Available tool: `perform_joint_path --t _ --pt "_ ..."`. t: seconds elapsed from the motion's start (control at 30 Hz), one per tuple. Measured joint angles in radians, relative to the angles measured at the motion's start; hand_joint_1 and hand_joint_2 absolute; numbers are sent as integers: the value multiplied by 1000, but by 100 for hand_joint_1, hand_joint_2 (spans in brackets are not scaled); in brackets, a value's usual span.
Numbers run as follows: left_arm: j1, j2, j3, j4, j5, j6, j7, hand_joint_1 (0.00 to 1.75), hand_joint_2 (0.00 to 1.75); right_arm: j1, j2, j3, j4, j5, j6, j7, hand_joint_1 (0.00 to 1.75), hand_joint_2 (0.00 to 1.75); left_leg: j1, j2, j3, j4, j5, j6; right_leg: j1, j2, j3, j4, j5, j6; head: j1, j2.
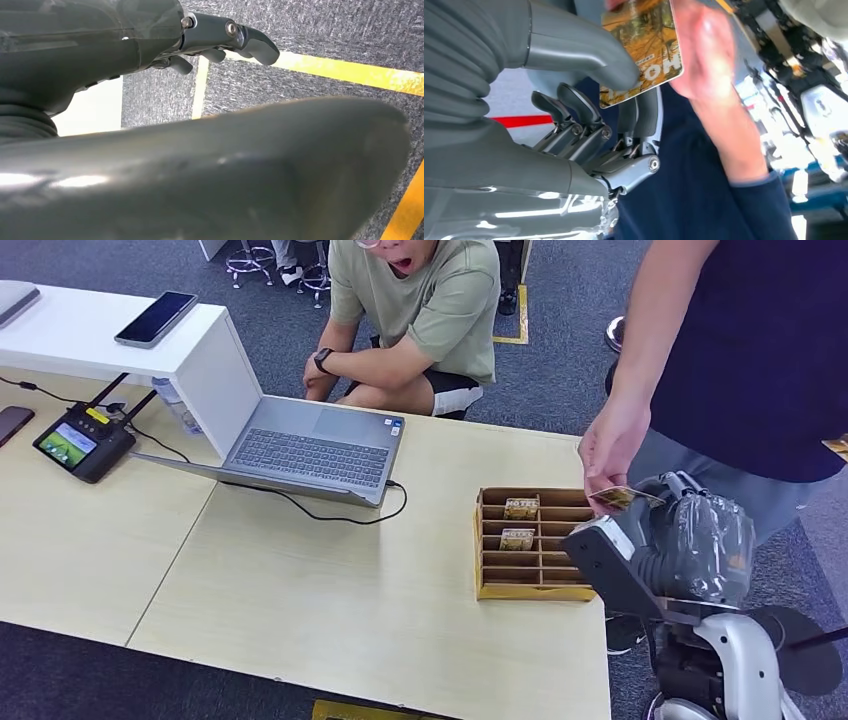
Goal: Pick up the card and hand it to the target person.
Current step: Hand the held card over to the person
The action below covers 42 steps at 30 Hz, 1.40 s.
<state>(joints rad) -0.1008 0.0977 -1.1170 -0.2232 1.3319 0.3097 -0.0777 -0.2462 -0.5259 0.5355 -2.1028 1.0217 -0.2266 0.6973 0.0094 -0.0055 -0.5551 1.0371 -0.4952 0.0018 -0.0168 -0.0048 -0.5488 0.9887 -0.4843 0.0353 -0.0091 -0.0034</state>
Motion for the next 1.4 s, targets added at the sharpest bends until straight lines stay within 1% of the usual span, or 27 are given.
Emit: perform_joint_path --t 0.27,0.63,0.67,0.7,0.73,0.8,0.83,0.87,1.4 --pt "-1 0 0 0 0 0 -2 0 0 10 -17 -23 -54 -10 -27 0 161 175 0 0 0 0 0 0 0 0 0 0 0 0 0 0" --pt "-1 0 0 0 -1 0 -3 0 0 13 -26 -37 -68 -19 -38 0 161 175 0 0 0 0 0 0 0 0 0 0 0 0 0 0" --pt "-1 0 0 0 -2 1 -4 0 0 14 -26 -38 -68 -20 -38 0 158 175 0 0 0 0 0 0 0 0 0 0 0 0 0 0" --pt "-1 0 0 0 -3 1 -5 0 0 14 -26 -38 -68 -20 -38 0 149 175 0 0 0 0 0 0 0 0 0 0 0 0 0 0" --pt "-1 0 0 0 -3 1 -5 0 0 14 -26 -38 -68 -20 -38 0 125 175 0 0 -1 0 0 0 0 0 0 0 0 0 0 0" --pt "-1 0 0 0 -4 1 -5 0 0 15 -27 -38 -68 -20 -38 0 48 175 0 0 -1 0 0 0 0 0 0 0 0 0 0 0" --pt "-1 0 0 0 -4 1 -5 0 0 15 -27 -38 -68 -20 -38 0 17 175 0 0 -1 0 0 0 0 0 0 0 0 0 0 0" --pt "-1 0 0 0 -5 1 -4 0 0 15 -28 -38 -68 -20 -38 0 0 175 0 0 -1 0 0 0 0 0 0 0 0 0 0 0" --pt "-2 0 0 0 -1 1 -3 0 0 16 -30 -38 -68 -31 -25 0 0 175 0 0 0 0 0 0 0 0 0 0 0 0 0 0"
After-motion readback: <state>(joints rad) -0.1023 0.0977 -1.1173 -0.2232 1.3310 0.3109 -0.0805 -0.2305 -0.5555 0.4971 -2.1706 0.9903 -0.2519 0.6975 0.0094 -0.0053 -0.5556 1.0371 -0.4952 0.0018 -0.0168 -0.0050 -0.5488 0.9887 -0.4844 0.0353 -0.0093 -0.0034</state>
